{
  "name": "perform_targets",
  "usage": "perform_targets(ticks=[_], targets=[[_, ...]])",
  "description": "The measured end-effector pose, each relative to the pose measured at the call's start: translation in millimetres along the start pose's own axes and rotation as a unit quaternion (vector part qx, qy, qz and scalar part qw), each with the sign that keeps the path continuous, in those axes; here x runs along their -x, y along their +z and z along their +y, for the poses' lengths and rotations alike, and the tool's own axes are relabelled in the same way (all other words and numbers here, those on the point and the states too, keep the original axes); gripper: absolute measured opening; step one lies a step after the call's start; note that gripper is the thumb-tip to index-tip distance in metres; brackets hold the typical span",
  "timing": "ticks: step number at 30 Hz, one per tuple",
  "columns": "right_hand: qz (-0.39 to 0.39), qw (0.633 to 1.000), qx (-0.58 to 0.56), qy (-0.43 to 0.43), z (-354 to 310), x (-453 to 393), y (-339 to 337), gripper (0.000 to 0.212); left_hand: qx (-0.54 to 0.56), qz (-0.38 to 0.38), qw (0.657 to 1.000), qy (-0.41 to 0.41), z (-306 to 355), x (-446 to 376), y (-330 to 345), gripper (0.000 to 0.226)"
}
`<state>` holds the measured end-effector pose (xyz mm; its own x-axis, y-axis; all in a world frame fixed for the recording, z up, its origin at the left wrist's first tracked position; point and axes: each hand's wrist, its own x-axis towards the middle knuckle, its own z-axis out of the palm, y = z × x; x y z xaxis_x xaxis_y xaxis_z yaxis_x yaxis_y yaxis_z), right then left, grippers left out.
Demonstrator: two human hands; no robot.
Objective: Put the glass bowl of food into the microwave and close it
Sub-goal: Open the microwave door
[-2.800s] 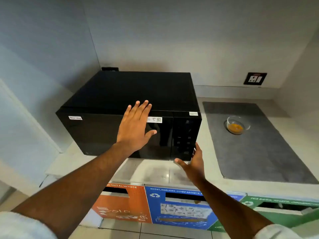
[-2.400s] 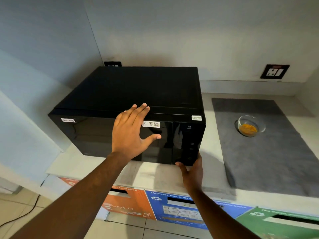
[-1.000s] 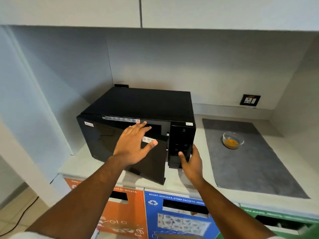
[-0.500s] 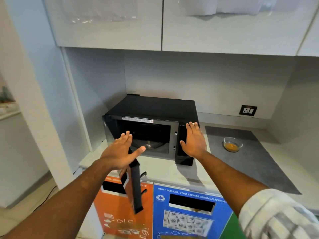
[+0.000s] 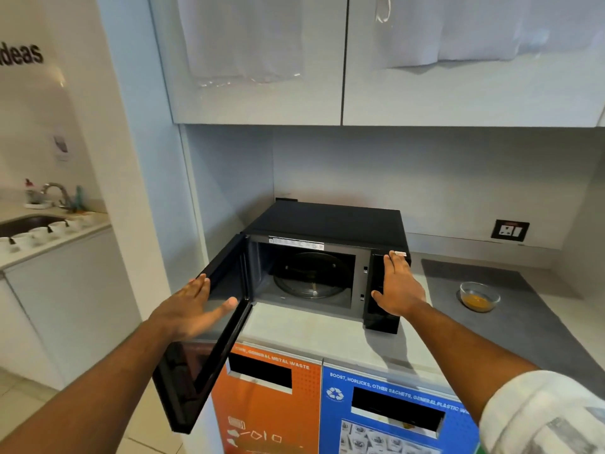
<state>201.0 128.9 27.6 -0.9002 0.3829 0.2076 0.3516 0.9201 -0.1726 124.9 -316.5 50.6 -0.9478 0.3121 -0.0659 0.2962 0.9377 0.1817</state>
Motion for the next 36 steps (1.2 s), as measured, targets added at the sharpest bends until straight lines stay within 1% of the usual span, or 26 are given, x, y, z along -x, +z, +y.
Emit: perform_targets(ticks=[5, 16, 28, 31, 33, 36], targets=[[-0.006, 1.0, 0.007, -0.011, 6, -2, 0, 0.104, -0.045, 0.024, 0.999, -0.008, -1, -2, 5, 0.126], [-0.007, 0.999, 0.024, -0.027, 13, -4, 1, 0.105, -0.13, 0.072, 0.988, -0.033, -10, -4, 20, 0.131], [-0.02, 0.999, -0.004, -0.039, 23, -7, -1, 0.106, -0.157, 0.082, 0.984, -0.027, -23, -7, 18, 0.123], [-0.027, 0.998, -0.008, -0.056, 31, -7, -5, 0.104, -0.16, 0.091, 0.982, -0.03, -19, -9, 22, 0.116], [-0.023, 0.998, -0.014, -0.064, 32, -9, -5, 0.103, -0.167, 0.093, 0.981, -0.04, -13, -9, 23, 0.116], [-0.018, 0.996, -0.032, -0.075, 40, -9, -2, 0.104, -0.171, 0.11, 0.979, -0.027, 8, -14, 27, 0.113]])
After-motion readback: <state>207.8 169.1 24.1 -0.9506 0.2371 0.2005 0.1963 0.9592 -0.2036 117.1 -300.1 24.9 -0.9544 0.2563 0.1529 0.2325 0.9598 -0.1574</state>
